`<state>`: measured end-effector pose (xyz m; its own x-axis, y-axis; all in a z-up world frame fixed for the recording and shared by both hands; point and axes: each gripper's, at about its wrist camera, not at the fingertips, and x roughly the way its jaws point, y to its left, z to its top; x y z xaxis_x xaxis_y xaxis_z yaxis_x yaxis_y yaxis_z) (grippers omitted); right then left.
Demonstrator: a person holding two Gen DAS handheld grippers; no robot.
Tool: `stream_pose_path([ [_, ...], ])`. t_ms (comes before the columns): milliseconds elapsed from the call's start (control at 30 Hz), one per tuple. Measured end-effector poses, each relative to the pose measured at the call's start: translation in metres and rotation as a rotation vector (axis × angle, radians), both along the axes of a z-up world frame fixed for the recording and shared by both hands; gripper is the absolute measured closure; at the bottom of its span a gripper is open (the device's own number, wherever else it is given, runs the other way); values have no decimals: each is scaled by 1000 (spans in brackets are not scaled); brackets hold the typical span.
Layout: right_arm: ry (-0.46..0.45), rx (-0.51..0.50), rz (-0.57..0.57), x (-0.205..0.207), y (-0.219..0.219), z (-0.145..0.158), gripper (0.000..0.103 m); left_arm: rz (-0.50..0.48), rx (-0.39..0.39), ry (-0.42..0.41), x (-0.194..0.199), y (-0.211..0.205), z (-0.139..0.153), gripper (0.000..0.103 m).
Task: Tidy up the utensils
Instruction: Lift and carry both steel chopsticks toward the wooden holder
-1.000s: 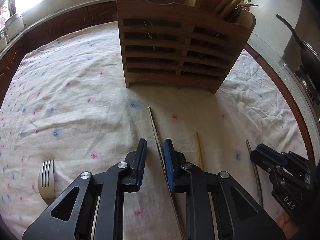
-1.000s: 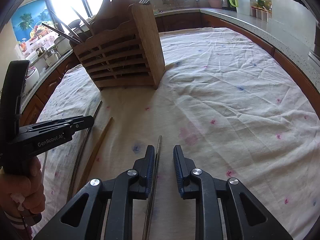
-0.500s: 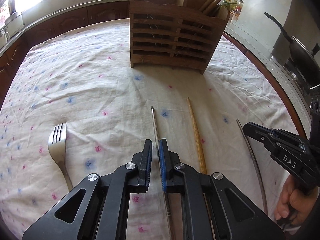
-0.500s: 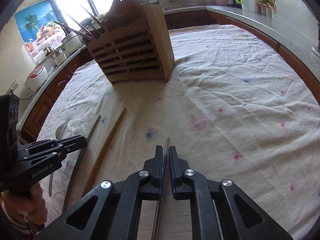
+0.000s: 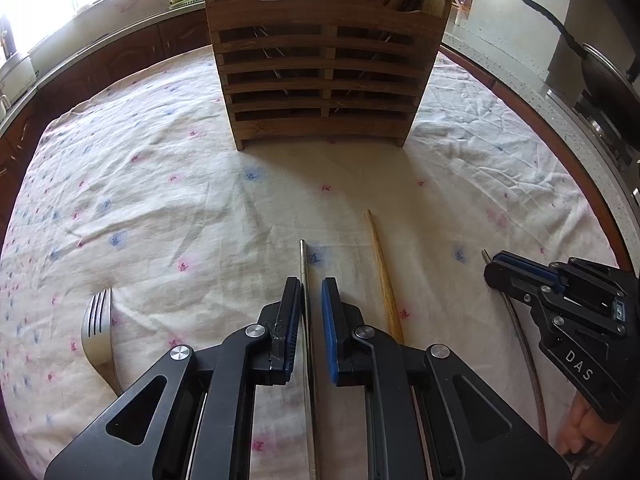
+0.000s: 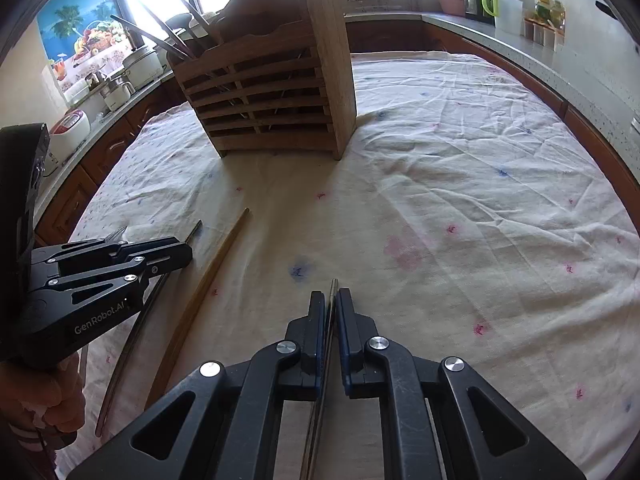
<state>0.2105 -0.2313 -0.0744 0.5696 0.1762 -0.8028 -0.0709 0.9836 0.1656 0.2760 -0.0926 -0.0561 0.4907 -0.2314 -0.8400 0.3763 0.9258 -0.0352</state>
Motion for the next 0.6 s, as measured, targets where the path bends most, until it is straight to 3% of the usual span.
stream_pose_path([
  [133,-3,-14,14,2,2,0,96,-3,-14,10,-1,2,1,99],
  [300,-6,63,9,-5,-5,6,99,11,-71,16,-12,17,9,99],
  [600,-150,148,4,-32,-14,68,99,53,-235,-89,-50,59,68,99],
])
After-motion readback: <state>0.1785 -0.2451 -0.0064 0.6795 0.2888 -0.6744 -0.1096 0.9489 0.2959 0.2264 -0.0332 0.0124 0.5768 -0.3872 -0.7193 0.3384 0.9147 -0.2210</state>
